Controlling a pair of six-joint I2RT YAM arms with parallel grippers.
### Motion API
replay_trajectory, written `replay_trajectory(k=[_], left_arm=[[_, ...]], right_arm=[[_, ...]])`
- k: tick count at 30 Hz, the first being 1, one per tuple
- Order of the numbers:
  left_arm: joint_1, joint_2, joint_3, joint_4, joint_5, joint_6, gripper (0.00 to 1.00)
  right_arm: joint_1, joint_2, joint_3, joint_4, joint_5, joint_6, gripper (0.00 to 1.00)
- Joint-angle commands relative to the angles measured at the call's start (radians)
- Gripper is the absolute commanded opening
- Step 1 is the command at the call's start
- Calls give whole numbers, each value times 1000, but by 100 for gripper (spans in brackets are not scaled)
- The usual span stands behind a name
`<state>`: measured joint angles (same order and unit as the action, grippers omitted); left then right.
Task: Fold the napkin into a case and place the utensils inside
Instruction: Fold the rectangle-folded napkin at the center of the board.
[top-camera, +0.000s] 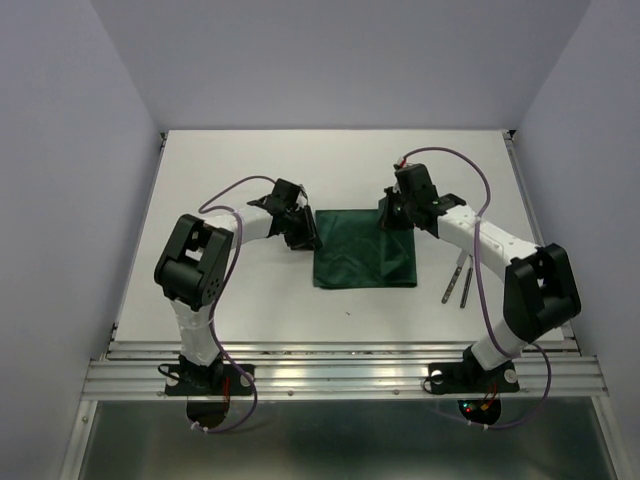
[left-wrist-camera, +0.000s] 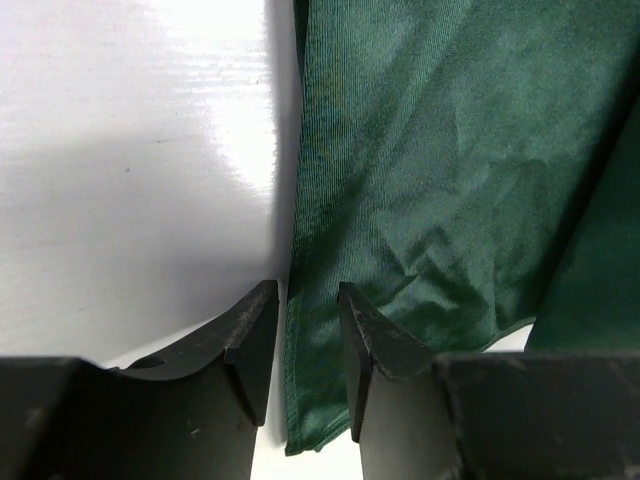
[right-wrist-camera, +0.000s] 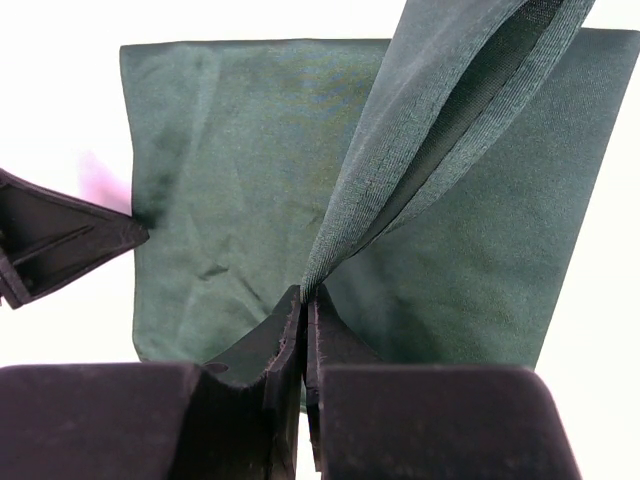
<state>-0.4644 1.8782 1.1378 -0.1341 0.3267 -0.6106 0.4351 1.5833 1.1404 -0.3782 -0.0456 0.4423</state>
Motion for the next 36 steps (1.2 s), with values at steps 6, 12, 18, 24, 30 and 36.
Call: replay_trajectory(k=[6,12,18,24,30,36], left_arm=[[-6,-100,-42,-7,21,6,42],[-11,-74,-44,10,51,2,41],[-17,-57,-46,18,58,0,41],[-17,-73,-50,10,34,0,41],[-17,-106,-36,-45,-46,15,41],[-17,-93,-42,-56,-68,25,42]], right_arm=[[24,18,56,38,-5,10,5],[56,37,71,44,-5,19,5],[85,63,93,50,-8,27,5],[106,87,108,51,-7,29,5],[106,90,111,53,-5,30,5],[116,95,116,56,-7,32,5]])
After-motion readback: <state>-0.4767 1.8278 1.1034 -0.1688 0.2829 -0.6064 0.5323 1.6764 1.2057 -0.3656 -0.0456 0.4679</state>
